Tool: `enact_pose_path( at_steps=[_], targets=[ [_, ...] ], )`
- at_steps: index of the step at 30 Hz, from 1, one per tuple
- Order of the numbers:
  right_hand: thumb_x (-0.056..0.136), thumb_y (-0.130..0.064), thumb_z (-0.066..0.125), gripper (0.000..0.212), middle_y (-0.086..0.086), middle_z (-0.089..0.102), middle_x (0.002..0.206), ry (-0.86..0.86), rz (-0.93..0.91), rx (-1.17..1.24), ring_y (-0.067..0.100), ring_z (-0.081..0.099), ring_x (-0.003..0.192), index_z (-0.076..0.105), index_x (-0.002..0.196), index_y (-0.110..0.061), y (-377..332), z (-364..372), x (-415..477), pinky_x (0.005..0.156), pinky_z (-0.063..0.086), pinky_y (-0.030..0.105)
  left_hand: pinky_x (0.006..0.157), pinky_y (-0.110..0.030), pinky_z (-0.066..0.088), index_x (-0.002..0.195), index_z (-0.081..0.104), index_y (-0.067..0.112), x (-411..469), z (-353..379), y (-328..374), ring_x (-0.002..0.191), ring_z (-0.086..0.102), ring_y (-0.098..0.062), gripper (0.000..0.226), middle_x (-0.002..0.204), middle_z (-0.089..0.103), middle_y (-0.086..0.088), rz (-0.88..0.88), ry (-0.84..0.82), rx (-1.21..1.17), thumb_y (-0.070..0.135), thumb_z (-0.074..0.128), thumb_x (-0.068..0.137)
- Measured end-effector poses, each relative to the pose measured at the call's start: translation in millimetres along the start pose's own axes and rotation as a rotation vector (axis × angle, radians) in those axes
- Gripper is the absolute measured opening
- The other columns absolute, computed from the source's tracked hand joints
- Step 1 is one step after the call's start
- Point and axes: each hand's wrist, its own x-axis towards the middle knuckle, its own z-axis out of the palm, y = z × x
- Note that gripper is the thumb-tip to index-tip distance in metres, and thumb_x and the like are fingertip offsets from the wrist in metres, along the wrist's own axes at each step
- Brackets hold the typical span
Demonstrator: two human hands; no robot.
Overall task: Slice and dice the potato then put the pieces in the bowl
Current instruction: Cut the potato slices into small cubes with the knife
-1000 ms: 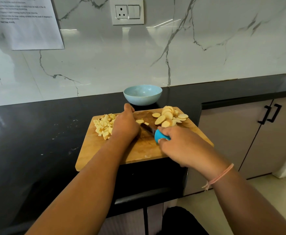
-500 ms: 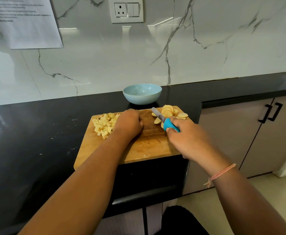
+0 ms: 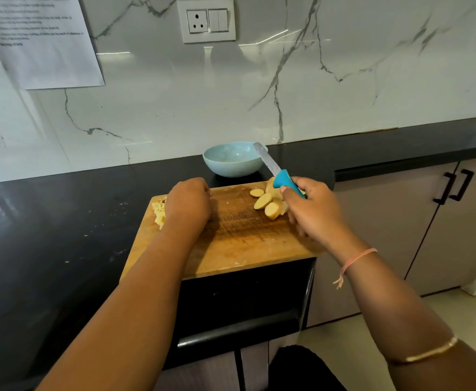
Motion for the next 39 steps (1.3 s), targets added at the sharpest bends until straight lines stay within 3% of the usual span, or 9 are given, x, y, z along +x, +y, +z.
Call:
enact_pose_path(
  at_steps=[3, 6, 12, 15, 18, 25, 27, 31, 39],
  targets=[
    [0.1, -0.03, 0.045, 0.018, 0.002, 0.052, 0.063, 0.001, 0.047, 0.193, 0.003, 0.041, 0.033, 0.054, 0.115, -0.027, 6.5, 4.2, 2.5, 0.033, 0.033, 0.015, 0.072, -0.034, 0.045, 0.105, 0.065, 0.011, 1.2, 5.8, 5.1, 0.091, 0.058, -0.024, 0.024, 0.098, 0.067, -0.009, 0.065, 0.109, 0.018, 0.027, 0.048, 0.099],
    [0.1, -0.031, 0.045, 0.012, 0.004, 0.052, 0.062, -0.016, 0.047, 0.238, 0.004, 0.038, 0.032, 0.051, 0.109, -0.031, 11.1, 7.6, 1.8, 0.032, 0.034, 0.016, 0.083, -0.036, 0.048, 0.113, 0.064, 0.016, 3.8, 15.9, 19.2, 0.1, 0.059, -0.023, 0.025, 0.108, 0.067, -0.004, 0.246, 0.122, 0.076, 0.031, 0.051, 0.096],
    [0.099, -0.032, 0.045, 0.02, 0.004, 0.052, 0.064, -0.028, 0.054, 0.249, 0.003, 0.04, 0.032, 0.055, 0.114, -0.024, 14.4, 7.0, 2.3, 0.033, 0.034, 0.014, 0.101, -0.035, 0.045, 0.135, 0.049, 0.023, 12.4, 39.1, 57.6, 0.121, 0.052, -0.02, 0.042, 0.135, 0.055, 0.0, 0.431, -0.14, 0.044, 0.021, 0.056, 0.094],
    [0.099, -0.032, 0.045, 0.022, 0.004, 0.052, 0.064, -0.04, 0.054, 0.261, 0.003, 0.04, 0.033, 0.056, 0.115, -0.021, 15.5, 6.8, 2.1, 0.034, 0.034, 0.015, 0.092, -0.029, 0.046, 0.133, 0.052, 0.021, 15.8, 40.9, 63.9, 0.108, 0.058, -0.018, 0.035, 0.123, 0.061, -0.003, 0.375, -0.269, 0.038, 0.016, 0.05, 0.097],
    [0.099, -0.031, 0.045, 0.022, 0.004, 0.051, 0.063, -0.042, 0.045, 0.271, 0.004, 0.041, 0.034, 0.057, 0.114, -0.019, 16.4, 8.1, 2.3, 0.034, 0.034, 0.016, 0.091, -0.03, 0.05, 0.123, 0.059, 0.019, 17.8, 45.5, 61.9, 0.098, 0.058, -0.017, 0.029, 0.113, 0.064, -0.004, 0.337, -0.217, 0.017, 0.014, 0.054, 0.096],
    [0.099, -0.033, 0.046, 0.024, 0.005, 0.052, 0.065, -0.046, 0.044, 0.288, 0.004, 0.041, 0.035, 0.058, 0.114, -0.018, 17.7, 7.5, 3.0, 0.035, 0.035, 0.016, 0.085, -0.033, 0.051, 0.108, 0.062, 0.014, 18.3, 40.9, 55.4, 0.095, 0.055, -0.019, 0.018, 0.107, 0.062, -0.006, 0.189, -0.034, -0.132, 0.023, 0.053, 0.096],
    [0.099, -0.034, 0.046, 0.026, 0.005, 0.052, 0.066, -0.056, 0.048, 0.275, 0.004, 0.042, 0.035, 0.057, 0.117, -0.018, 17.5, 8.3, 3.4, 0.036, 0.035, 0.015, 0.086, -0.034, 0.053, 0.114, 0.058, 0.016, 12.9, 33.4, 51.5, 0.097, 0.056, -0.02, 0.022, 0.11, 0.062, -0.006, 0.129, -0.011, -0.195, 0.023, 0.055, 0.094],
    [0.099, -0.034, 0.046, 0.028, 0.001, 0.053, 0.065, -0.058, 0.025, 0.196, 0.002, 0.045, 0.035, 0.057, 0.118, -0.018, 16.7, 11.8, 4.4, 0.037, 0.036, 0.014, 0.088, -0.034, 0.051, 0.135, 0.046, 0.023, -2.3, 20.3, 39.2, 0.106, 0.058, -0.022, 0.043, 0.121, 0.062, -0.004, 0.076, -0.048, -0.2, 0.017, 0.055, 0.094],
    [0.098, -0.034, 0.046, 0.037, -0.005, 0.053, 0.067, -0.074, 0.04, 0.06, 0.0, 0.048, 0.04, 0.054, 0.128, -0.013, 9.5, 12.1, 3.0, 0.04, 0.035, 0.011, 0.086, -0.032, 0.051, 0.115, 0.059, 0.02, -11.4, 17.3, 36.6, 0.099, 0.058, -0.018, 0.022, 0.108, 0.064, -0.002, 0.004, -0.11, -0.021, 0.03, 0.054, 0.096]
  ],
)
